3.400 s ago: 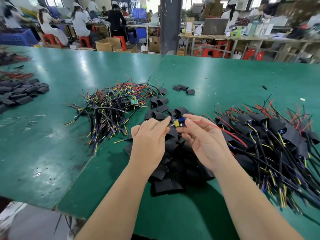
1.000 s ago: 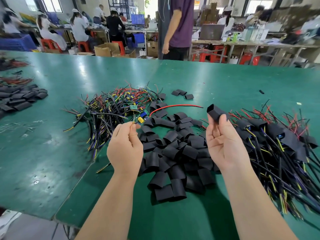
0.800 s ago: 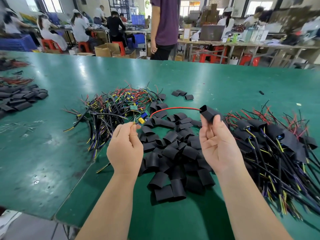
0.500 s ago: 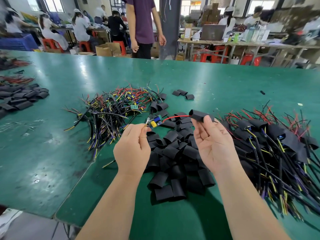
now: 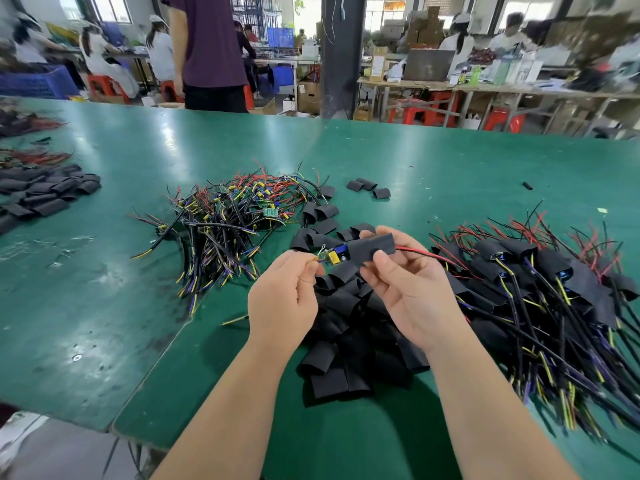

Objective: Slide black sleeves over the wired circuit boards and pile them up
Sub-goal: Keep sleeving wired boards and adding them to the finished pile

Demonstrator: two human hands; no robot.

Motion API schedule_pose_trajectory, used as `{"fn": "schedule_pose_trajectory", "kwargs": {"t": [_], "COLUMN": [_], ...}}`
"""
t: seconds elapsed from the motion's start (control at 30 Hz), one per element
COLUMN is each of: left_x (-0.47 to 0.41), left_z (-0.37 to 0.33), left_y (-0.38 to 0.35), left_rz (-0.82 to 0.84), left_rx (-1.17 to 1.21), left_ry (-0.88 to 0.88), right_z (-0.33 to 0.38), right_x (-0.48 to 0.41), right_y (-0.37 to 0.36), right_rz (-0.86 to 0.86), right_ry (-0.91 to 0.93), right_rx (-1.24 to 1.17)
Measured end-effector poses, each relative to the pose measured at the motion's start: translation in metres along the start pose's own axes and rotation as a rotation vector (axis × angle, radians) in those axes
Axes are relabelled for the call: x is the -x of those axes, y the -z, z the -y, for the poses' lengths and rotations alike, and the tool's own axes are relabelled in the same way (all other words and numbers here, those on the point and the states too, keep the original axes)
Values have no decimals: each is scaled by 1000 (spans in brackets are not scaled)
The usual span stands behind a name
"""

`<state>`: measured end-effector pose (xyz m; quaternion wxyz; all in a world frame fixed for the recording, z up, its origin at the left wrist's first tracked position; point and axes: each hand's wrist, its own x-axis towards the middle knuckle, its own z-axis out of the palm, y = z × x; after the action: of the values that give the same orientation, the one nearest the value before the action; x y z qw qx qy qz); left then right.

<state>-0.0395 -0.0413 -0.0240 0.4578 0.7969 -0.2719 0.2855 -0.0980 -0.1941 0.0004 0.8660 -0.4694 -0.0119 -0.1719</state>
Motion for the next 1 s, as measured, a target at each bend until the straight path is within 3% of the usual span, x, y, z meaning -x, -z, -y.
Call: {"fn": "schedule_pose_trajectory", "kwargs": {"t": [0.17,0.4,0.6,0.8,1.0], "left_x": [-1,0,0,1,2], "left_z": [3,6,10,7,2], "left_y": [-1,-3,-6,-7,-5], "left_rz": [20,30,64,115,78], "left_rx": [76,107,141,133,102], "left_ry": [-1,-3,-23,-32,28], "right_z": [4,2,-4,-3,-5], "right_x": [-1,0,-2,1,1], "right_y": [5,3,2,0,-6], "right_rz": [23,32,-43,90,-88], "right_ry": [50,4,9,-98,-92], "right_rx": [100,63,77,19,25]}}
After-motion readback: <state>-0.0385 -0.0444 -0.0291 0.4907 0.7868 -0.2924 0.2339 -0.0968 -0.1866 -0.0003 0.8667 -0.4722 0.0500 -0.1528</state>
